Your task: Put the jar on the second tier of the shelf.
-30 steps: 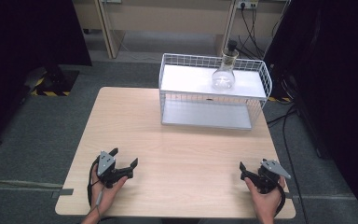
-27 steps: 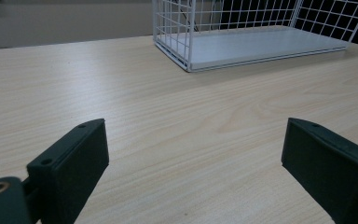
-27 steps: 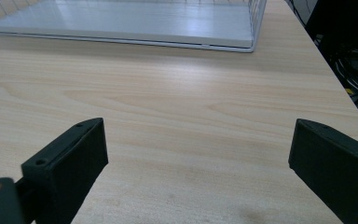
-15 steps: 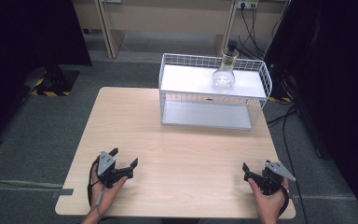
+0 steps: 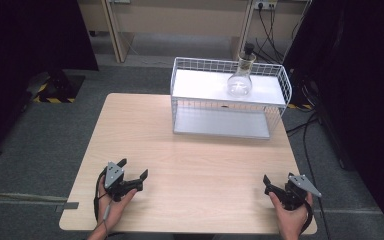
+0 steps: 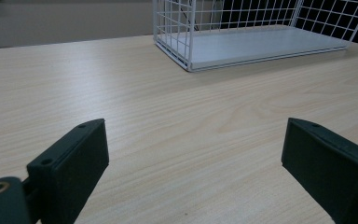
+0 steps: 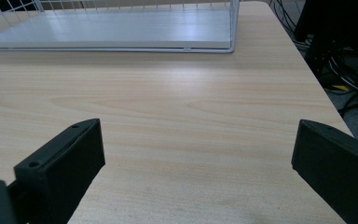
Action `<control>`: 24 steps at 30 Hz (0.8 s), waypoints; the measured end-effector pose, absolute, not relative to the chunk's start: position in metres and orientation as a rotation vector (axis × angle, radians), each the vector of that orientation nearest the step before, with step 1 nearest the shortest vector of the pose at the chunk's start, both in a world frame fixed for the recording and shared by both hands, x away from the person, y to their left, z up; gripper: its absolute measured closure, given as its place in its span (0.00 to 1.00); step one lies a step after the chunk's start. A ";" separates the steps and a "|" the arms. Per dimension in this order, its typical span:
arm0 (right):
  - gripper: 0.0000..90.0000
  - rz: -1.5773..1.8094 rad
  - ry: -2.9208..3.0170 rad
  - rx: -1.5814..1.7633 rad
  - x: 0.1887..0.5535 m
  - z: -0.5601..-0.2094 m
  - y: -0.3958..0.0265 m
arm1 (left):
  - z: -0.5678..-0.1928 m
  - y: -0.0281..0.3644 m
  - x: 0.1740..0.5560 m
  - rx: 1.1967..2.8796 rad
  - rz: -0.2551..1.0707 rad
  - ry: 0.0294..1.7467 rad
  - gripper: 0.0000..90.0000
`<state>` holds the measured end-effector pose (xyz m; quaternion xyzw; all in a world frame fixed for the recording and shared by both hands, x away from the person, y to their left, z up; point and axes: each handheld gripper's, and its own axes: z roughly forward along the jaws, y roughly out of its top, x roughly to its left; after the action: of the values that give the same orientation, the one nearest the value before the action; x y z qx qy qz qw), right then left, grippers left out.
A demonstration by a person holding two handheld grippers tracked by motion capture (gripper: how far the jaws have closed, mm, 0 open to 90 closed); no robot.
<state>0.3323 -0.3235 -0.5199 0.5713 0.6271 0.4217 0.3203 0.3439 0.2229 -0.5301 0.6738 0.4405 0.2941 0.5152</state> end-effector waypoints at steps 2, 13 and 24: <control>0.03 1.108 1.644 1.501 0.332 -0.520 -0.324 | -0.530 0.223 0.344 1.618 0.706 1.058 0.08; 0.03 1.112 1.644 1.485 0.330 -0.520 -0.324 | -0.530 0.223 0.344 1.617 0.699 1.060 0.08; 0.02 1.121 1.643 1.486 0.330 -0.520 -0.325 | -0.530 0.223 0.345 1.620 0.695 1.063 0.08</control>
<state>0.3296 -0.3247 -0.5199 0.5665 0.6260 0.4273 0.3235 0.3449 0.2235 -0.5301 0.6745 0.4424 0.2894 0.5153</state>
